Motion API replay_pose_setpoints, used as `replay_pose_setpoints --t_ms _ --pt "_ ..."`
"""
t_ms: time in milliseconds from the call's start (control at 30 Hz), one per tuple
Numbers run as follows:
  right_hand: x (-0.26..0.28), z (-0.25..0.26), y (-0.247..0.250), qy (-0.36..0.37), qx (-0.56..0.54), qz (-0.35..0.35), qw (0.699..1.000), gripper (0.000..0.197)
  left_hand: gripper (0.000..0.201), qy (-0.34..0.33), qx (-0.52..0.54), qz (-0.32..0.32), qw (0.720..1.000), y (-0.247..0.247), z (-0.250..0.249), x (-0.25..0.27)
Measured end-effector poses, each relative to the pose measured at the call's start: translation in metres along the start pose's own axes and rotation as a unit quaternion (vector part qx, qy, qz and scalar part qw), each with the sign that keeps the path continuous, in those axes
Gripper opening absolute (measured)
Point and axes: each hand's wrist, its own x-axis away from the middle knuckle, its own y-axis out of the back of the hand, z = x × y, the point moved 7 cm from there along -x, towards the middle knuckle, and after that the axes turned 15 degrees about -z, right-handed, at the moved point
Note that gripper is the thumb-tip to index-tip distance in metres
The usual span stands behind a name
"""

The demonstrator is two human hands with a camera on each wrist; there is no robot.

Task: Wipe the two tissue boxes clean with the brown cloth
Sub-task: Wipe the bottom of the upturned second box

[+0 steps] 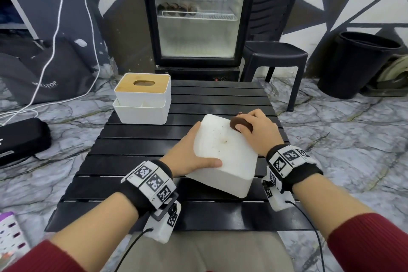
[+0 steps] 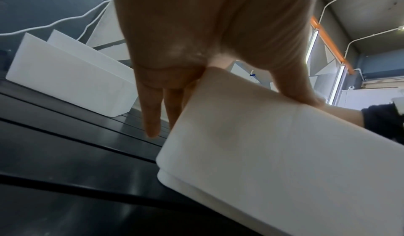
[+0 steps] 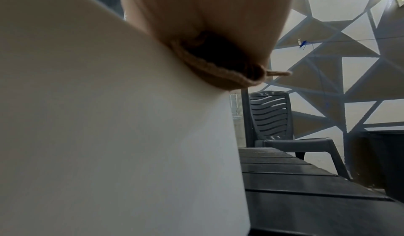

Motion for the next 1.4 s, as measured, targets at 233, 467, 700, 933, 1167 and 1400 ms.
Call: replay_pose_setpoints --t_ms 233,467,700,933,1167,1400 --pt "0.017 0.002 0.010 -0.058 -0.034 0.042 0.997 0.033 0.104 0.044 -0.042 -0.039 0.997 0.046 0.017 -0.016" --pt "0.045 0.040 0.019 0.075 -0.123 0.052 0.988 0.028 0.064 0.061 -0.074 -0.169 0.981 0.075 0.023 -0.026" --pt "0.068 0.066 0.016 0.170 -0.098 0.063 0.979 0.029 0.066 0.113 -0.058 -0.133 0.983 0.038 0.033 -0.021" --pt "0.086 0.073 0.012 0.210 -0.102 0.066 0.970 0.031 0.044 0.096 -0.056 -0.112 0.987 0.037 0.032 -0.031" --pt "0.063 0.060 0.002 0.171 -0.116 0.063 0.976 0.030 0.043 0.089 -0.068 -0.111 0.987 0.037 0.031 -0.028" --pt "0.029 0.046 -0.009 0.130 -0.093 0.042 0.986 0.030 0.043 0.089 -0.069 -0.110 0.988 0.037 0.029 -0.027"
